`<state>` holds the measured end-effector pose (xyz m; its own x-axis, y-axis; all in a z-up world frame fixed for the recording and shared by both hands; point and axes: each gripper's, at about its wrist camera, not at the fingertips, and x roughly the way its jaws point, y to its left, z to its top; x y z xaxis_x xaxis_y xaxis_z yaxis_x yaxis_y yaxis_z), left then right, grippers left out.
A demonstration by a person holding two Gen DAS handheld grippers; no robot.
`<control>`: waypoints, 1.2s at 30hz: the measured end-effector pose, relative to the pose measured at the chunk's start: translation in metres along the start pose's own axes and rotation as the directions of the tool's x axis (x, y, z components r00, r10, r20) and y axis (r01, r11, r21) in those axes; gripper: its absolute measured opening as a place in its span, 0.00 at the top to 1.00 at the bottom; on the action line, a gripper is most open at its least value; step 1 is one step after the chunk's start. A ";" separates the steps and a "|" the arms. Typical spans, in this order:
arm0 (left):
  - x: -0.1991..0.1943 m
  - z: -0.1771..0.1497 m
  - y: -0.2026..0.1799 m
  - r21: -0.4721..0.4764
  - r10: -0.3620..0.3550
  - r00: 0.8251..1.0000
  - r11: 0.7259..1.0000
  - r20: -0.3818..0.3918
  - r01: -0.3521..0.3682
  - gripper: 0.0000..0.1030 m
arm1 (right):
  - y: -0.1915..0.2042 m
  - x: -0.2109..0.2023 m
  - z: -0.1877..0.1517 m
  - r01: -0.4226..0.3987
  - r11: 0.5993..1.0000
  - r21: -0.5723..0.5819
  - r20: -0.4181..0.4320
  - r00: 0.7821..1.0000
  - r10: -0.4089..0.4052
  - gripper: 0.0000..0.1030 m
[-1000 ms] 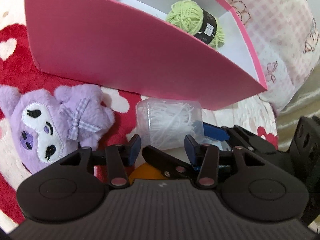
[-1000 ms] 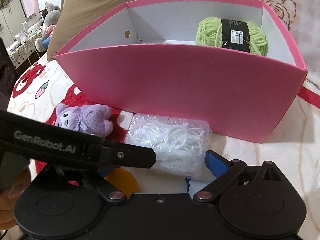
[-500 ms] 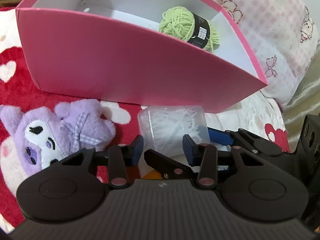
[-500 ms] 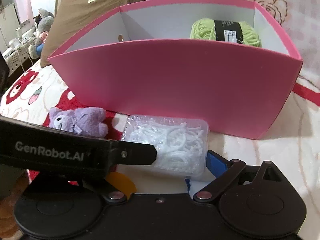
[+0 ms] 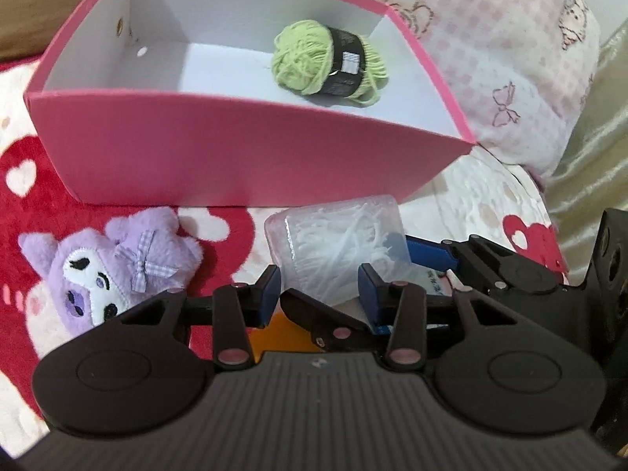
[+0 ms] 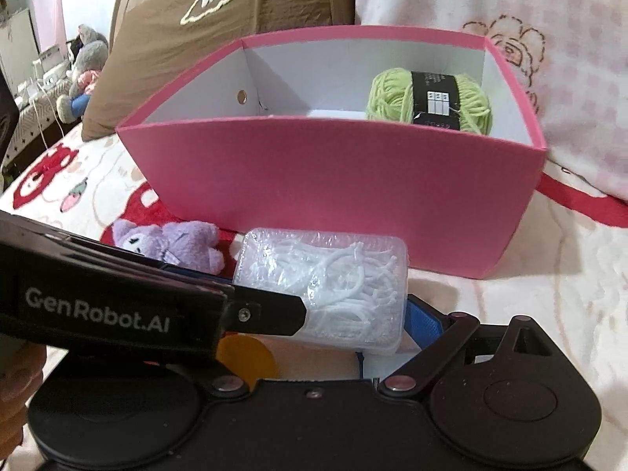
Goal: Organize objects
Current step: 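Lift the hair-tie box with the left gripper and carry it over the pink box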
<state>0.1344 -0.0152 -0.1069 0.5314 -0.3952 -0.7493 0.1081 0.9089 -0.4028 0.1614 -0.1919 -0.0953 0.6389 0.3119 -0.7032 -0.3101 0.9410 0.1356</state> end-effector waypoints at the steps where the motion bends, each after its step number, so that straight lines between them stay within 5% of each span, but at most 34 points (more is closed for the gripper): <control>1: -0.002 0.001 -0.003 0.004 0.004 1.000 1.000 -0.005 -0.004 0.60 | 0.000 -0.004 0.000 0.001 1.000 -0.001 0.007 1.000 -0.001 0.07; 10: -0.022 0.009 -0.012 -0.030 0.020 0.996 0.999 -0.088 -0.023 0.60 | 0.007 -0.027 0.008 -0.029 1.000 0.000 0.009 1.000 0.029 0.07; 36: -0.092 0.020 -0.037 0.020 0.025 0.998 1.000 -0.057 -0.024 0.59 | 0.023 -0.077 0.034 -0.099 0.994 0.051 0.014 0.995 0.098 0.07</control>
<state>0.0985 -0.0096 -0.0126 0.4855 -0.3792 -0.7878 0.1124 0.9207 -0.3739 0.1293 -0.1899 -0.0138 0.6155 0.4047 -0.6763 -0.3356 0.9110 0.2398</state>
